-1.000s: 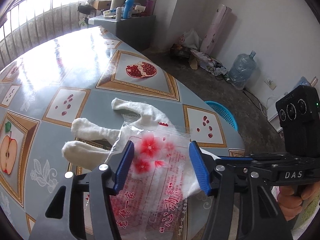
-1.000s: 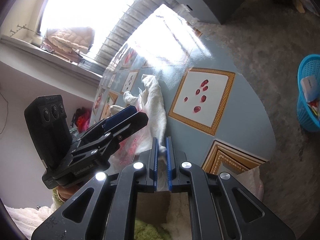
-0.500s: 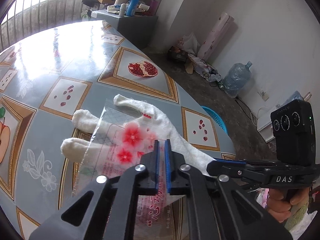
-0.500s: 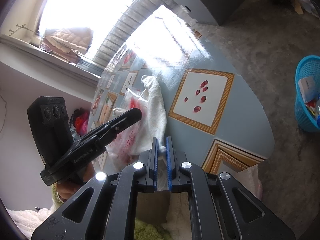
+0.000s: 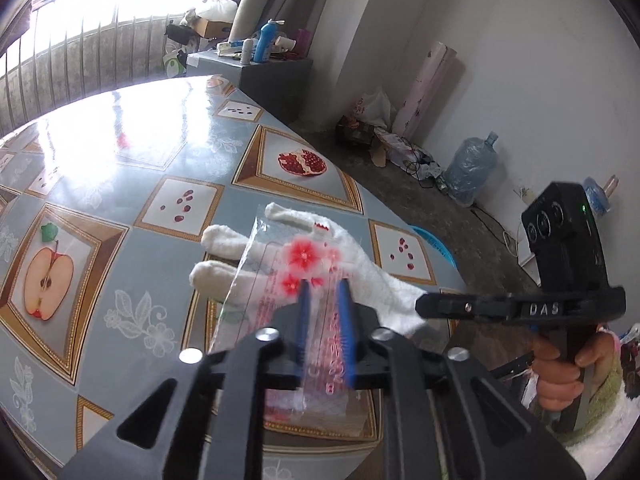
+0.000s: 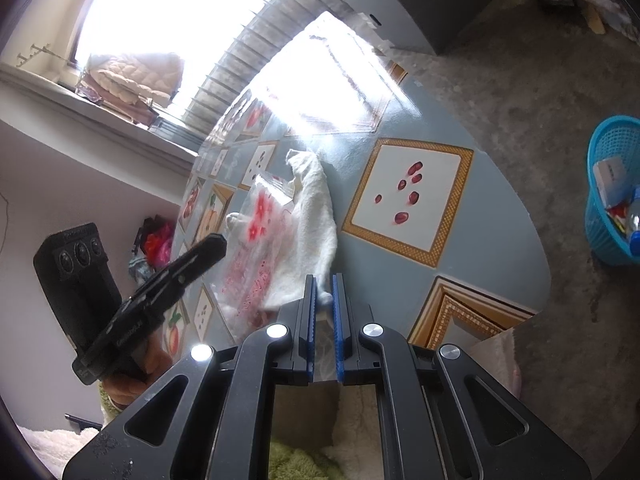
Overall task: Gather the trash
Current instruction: 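Close the left tool on the bag and lift it while the right tool lifts the glove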
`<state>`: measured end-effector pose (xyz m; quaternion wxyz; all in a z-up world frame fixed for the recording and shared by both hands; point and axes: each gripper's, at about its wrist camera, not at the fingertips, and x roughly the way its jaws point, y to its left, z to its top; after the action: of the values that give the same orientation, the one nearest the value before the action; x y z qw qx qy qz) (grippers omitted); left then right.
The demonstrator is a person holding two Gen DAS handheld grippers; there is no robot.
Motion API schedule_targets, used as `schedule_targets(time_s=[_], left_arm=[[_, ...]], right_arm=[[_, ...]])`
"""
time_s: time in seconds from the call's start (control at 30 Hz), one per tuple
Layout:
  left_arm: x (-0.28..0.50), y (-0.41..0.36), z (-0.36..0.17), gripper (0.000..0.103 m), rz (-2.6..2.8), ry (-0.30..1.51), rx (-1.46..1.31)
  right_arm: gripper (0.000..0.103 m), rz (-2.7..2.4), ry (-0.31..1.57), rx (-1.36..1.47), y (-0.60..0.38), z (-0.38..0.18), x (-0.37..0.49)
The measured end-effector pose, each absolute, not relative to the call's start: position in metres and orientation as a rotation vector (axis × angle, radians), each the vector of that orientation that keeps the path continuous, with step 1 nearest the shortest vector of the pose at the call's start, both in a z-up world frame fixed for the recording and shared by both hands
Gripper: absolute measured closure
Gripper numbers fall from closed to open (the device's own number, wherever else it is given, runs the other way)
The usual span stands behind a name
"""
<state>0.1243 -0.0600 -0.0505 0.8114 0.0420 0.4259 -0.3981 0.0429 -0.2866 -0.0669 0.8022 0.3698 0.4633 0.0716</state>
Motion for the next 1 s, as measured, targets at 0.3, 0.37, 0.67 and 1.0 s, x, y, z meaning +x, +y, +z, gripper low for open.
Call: schedule_targets(time_s=[0.3,0.37,0.67,1.0], left_arm=[[0.1,-0.07,-0.078,0.038,-0.832,0.945,0.278],[0.1,-0.072,-0.081,0.038,-0.82,0.944,0.298],[0.098,-0.071,-0.084,0.059,-0.81,0.906,0.344],[0.099,-0.055,-0.068,0.101,-0.884,0.911,0.202]], right_arm=[[0.096,0.152,1.005,0.798,-0.288,-0.073,0.042],[0.096,0.153,1.003,0.797,-0.288,-0.071,0.041],[0.096,0.154,1.001,0.812,-0.29,-0.072,0.04],[0.096,0.155,0.983,0.794,-0.286,-0.062,0.039]])
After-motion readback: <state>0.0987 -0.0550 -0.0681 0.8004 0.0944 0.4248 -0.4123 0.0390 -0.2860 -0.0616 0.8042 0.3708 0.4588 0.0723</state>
